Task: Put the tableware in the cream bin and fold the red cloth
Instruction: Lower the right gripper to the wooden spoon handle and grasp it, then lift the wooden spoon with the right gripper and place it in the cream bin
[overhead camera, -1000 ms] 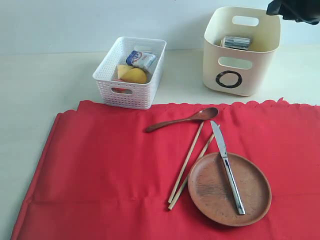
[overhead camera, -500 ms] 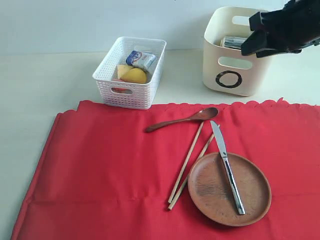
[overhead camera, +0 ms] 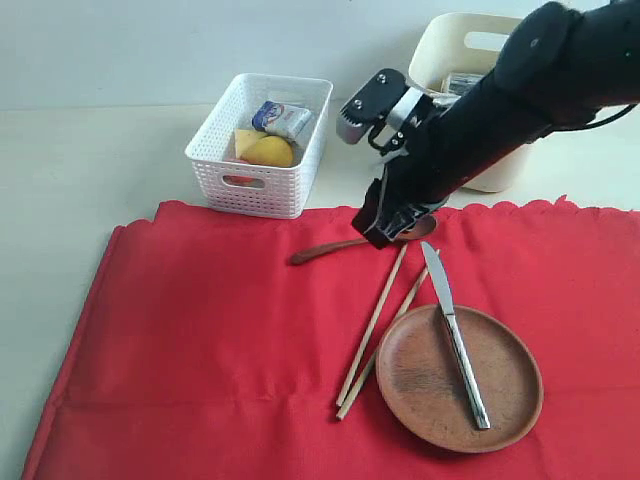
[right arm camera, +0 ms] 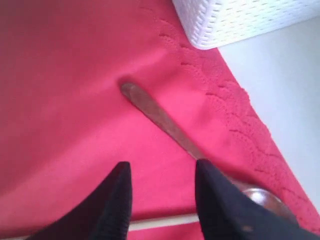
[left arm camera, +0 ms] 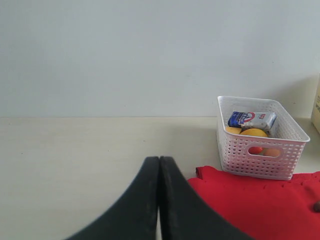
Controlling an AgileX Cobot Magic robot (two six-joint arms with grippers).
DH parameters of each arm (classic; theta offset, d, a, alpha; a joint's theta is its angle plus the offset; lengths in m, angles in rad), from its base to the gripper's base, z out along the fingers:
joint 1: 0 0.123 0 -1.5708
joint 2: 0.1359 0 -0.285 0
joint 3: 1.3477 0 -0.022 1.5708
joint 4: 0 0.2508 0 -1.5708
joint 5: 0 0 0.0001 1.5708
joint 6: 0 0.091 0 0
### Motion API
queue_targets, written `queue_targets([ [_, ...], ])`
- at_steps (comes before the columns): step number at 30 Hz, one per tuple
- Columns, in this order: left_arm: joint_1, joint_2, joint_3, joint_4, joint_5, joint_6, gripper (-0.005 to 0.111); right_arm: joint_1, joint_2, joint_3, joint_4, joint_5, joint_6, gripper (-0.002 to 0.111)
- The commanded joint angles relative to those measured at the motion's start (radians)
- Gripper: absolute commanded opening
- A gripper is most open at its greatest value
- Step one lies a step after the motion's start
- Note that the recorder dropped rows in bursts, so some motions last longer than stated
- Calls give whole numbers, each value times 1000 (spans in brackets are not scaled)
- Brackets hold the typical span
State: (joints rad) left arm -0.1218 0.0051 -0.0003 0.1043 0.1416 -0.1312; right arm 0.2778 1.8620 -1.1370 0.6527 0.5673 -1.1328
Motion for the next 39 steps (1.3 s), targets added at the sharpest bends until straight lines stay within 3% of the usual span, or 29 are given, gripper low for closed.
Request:
queue_targets([
  [1, -7, -5, 0, -4, -4, -2, 1, 34, 73, 3, 3, -161, -16, 40],
  [8, -7, -5, 0, -4, -4, 1, 1, 53, 132, 2, 1, -279, -16, 51],
  [13, -7, -5, 0, -4, -4, -2, 1, 53, 160, -29, 3, -219, -18, 61],
  [21, -7, -5, 0, -4, -4, 0, 1, 53, 234, -89, -1, -162, -27, 62],
  [26, -7, -5, 0, -4, -4, 0, 1, 53, 239, -89, -8, -144, -149, 61],
  [30, -7, -5, 0, -4, -4, -2, 1, 53, 239, -89, -8, -150, -165, 51],
  [35, -7, -5, 0, -4, -4, -2, 1, 53, 239, -89, -8, -150, -165, 14],
  [39, -7, -5, 0, -4, -4, 0, 1, 53, 235, -89, 1, -142, -163, 0],
])
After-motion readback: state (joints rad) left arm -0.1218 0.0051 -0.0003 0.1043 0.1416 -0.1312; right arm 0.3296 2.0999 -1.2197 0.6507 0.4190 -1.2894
